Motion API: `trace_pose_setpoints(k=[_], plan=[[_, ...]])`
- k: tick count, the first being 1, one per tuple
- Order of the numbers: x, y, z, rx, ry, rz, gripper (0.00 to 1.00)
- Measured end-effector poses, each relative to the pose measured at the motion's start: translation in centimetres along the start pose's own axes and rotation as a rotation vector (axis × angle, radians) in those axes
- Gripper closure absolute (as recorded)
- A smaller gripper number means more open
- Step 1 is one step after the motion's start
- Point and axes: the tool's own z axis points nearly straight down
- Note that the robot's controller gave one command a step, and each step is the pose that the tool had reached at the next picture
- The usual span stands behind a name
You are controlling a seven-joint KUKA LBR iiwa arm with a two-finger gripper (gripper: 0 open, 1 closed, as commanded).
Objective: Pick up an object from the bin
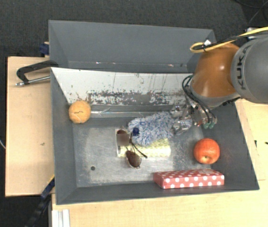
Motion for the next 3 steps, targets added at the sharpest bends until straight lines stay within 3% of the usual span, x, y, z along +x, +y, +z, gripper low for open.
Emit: trace_pose_setpoints(k=[2,3], plan=[[-0.2,0.0,-0.8,-0.004,0.006,0.001,1.0],[-0.2,0.0,-3.0,-0.004,0.004,0.0,1.0]])
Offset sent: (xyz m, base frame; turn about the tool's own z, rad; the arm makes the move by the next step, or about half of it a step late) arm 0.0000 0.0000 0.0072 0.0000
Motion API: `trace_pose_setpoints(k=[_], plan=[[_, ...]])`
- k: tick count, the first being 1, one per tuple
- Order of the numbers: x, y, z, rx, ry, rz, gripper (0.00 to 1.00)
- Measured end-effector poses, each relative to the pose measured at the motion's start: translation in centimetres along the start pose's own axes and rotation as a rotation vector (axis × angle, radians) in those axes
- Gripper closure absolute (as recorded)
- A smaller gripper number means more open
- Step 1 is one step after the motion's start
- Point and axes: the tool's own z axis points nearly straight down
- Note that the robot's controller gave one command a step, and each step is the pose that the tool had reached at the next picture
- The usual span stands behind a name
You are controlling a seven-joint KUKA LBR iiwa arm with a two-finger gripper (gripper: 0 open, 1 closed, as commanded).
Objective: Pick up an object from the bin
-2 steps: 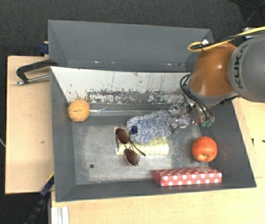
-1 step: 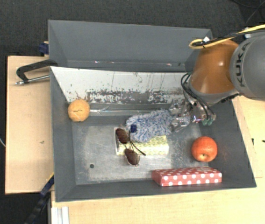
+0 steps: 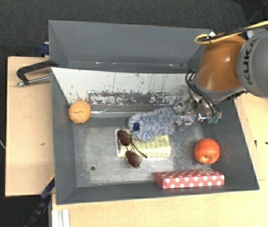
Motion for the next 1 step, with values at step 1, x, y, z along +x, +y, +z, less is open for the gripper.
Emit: trace_pose_setpoints(k=[1], plan=[[-0.34,-0.02,-8.03,0.001,-0.005,0.001,1.0]])
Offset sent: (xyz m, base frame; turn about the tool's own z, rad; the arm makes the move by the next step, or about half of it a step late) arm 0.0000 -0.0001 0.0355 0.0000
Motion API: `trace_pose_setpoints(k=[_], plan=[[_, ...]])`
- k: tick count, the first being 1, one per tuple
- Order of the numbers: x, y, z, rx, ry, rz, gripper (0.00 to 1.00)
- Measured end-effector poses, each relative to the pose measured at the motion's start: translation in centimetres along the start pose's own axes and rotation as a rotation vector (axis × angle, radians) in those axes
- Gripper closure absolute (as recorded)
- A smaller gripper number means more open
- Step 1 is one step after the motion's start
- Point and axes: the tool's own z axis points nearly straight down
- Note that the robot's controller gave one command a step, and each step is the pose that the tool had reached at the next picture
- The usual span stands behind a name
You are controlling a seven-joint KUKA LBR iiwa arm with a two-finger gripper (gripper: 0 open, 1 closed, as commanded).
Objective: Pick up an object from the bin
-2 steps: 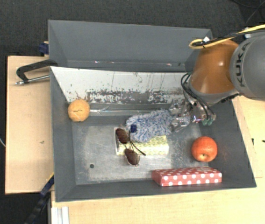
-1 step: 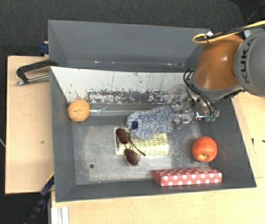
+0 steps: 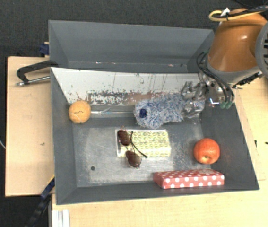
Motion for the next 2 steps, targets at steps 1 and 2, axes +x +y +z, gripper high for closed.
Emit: trace_pose_setpoints(k=[1,2], plan=[[0.3,0.1,4.5,-0.003,0.012,0.0,1.0],[-0.2,0.0,0.1,-0.001,0.003,0.001,1.0]])
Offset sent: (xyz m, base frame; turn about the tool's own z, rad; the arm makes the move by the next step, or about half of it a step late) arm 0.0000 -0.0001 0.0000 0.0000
